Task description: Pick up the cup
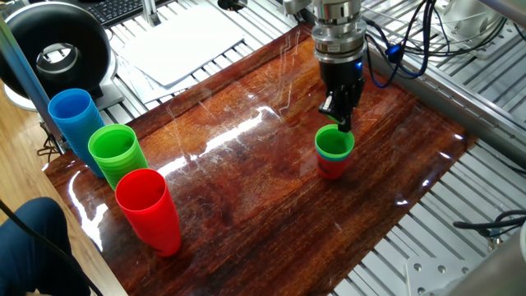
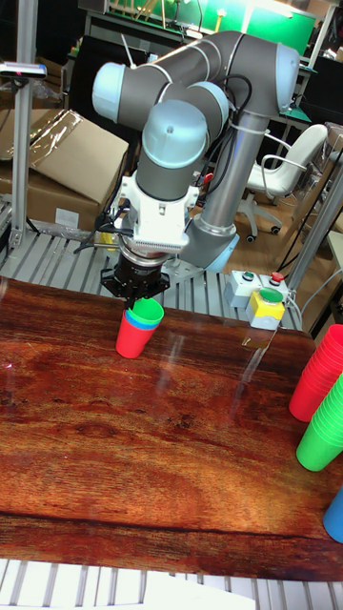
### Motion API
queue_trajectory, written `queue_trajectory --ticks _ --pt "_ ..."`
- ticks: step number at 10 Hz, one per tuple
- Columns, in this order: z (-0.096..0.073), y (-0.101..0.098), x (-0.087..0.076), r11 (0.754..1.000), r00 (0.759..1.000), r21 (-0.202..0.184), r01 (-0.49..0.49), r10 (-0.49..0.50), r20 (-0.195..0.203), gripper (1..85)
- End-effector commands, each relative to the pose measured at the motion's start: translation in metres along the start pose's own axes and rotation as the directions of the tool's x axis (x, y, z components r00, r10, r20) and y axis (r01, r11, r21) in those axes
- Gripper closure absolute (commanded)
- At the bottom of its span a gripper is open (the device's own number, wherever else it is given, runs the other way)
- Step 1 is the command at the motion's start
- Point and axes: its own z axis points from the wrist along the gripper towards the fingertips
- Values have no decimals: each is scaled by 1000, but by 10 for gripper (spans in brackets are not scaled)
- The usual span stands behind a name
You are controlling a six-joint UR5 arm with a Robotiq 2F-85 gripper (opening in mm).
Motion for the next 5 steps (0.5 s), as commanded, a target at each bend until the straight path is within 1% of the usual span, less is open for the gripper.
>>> queue_trajectory --ticks 1,5 --pt "-3 5 -4 999 1000 -26 19 -19 17 843" --pt "-6 11 -5 996 998 -67 53 -51 30 843"
